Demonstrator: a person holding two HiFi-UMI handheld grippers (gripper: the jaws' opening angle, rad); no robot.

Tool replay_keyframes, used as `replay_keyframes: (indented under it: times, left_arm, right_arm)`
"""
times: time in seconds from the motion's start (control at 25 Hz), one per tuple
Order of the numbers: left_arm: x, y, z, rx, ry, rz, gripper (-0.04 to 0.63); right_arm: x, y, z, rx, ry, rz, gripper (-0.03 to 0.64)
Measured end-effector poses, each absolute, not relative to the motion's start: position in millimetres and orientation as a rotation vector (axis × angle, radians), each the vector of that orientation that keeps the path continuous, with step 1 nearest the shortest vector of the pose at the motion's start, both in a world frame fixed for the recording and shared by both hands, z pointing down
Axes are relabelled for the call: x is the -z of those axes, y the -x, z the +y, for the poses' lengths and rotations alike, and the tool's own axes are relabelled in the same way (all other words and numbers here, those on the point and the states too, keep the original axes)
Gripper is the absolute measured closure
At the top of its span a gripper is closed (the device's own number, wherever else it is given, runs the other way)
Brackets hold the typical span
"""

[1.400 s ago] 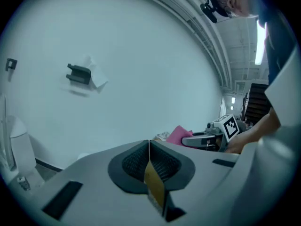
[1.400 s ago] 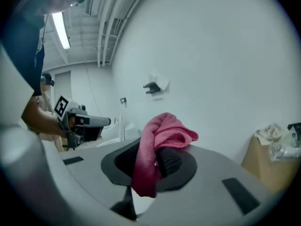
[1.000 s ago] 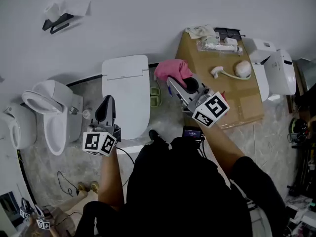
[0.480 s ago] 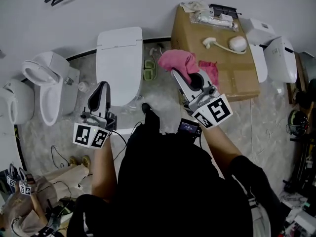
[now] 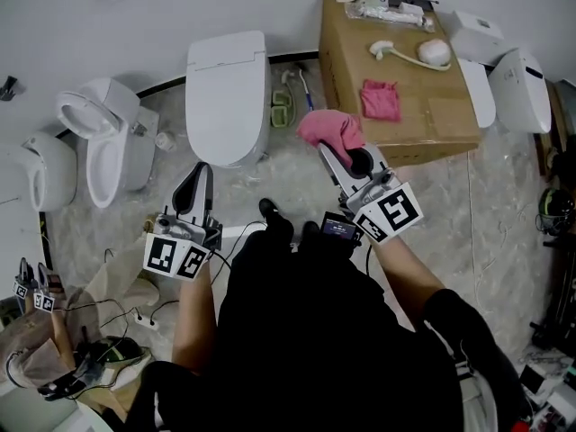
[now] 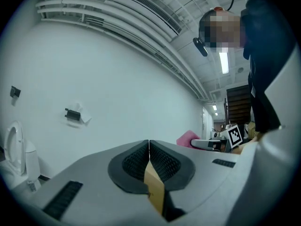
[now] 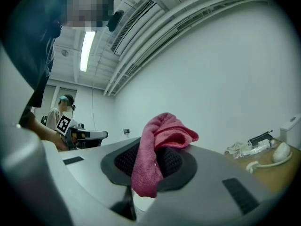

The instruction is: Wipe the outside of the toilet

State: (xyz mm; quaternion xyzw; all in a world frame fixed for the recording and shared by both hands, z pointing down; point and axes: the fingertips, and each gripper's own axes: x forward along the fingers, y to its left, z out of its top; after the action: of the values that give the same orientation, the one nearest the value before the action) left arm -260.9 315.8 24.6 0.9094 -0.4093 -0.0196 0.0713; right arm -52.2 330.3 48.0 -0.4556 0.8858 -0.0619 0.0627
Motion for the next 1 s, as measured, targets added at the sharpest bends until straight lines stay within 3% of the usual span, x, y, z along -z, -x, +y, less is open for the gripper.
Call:
replay_keyframes:
  times: [0.4,1.0]
  left_arm:
    - [-35,313,337,0.004,-2.757,-1.169,0.577]
    - [-52,487,415,-0.005,-2.749,-1.21,0.577]
  right_arm:
    - [-50,118,373,0.136,1.526,2.688,0.528]
    - [-56,262,469,0.196,1.826,2.596,0.528]
